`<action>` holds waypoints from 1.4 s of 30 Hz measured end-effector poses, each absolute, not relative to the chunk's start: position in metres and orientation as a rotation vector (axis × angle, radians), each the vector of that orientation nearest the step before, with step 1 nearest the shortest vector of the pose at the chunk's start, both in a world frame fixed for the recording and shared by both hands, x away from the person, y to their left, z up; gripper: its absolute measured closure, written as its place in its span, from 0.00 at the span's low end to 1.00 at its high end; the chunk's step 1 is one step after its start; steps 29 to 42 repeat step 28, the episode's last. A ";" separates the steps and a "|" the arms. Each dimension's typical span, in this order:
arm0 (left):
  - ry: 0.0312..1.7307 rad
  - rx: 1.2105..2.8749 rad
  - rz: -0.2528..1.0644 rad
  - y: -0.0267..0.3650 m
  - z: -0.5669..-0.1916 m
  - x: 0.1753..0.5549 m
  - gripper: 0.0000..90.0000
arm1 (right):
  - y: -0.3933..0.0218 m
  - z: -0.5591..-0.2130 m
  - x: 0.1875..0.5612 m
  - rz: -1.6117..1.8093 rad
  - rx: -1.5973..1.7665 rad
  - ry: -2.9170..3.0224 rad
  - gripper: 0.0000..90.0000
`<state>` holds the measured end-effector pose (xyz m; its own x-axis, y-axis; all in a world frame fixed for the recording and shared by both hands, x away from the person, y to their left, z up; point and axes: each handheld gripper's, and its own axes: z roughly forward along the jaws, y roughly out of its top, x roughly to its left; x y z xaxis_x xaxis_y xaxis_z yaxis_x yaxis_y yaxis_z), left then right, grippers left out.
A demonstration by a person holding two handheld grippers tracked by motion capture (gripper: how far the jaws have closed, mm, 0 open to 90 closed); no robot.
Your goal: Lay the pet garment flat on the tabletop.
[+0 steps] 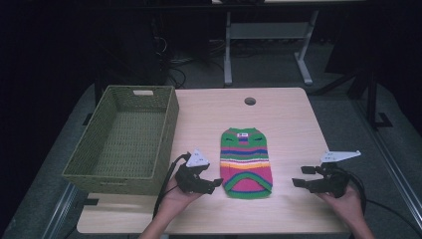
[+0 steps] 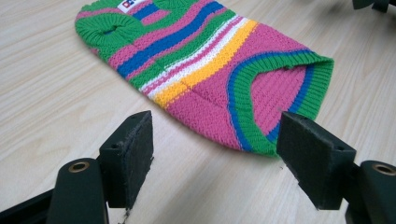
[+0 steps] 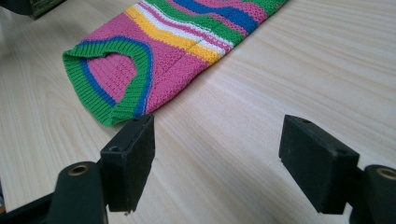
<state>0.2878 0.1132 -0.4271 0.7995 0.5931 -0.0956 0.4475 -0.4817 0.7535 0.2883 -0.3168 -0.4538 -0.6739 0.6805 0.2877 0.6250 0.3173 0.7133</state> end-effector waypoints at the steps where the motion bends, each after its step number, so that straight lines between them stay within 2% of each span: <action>1: 0.772 2.154 0.223 0.114 -0.427 0.287 0.30 | -0.318 -0.454 0.286 1.300 1.245 2.492 0.29; 20: 0.799 2.140 0.249 0.135 -0.439 0.261 0.30 | -0.338 -0.458 0.257 1.283 1.265 2.436 0.29; 28: 0.771 2.146 0.301 0.138 -0.442 0.245 0.30 | -0.339 -0.464 0.241 1.293 1.251 2.396 0.28; 42: 0.771 2.146 0.301 0.138 -0.442 0.245 0.30 | -0.339 -0.464 0.241 1.293 1.251 2.396 0.28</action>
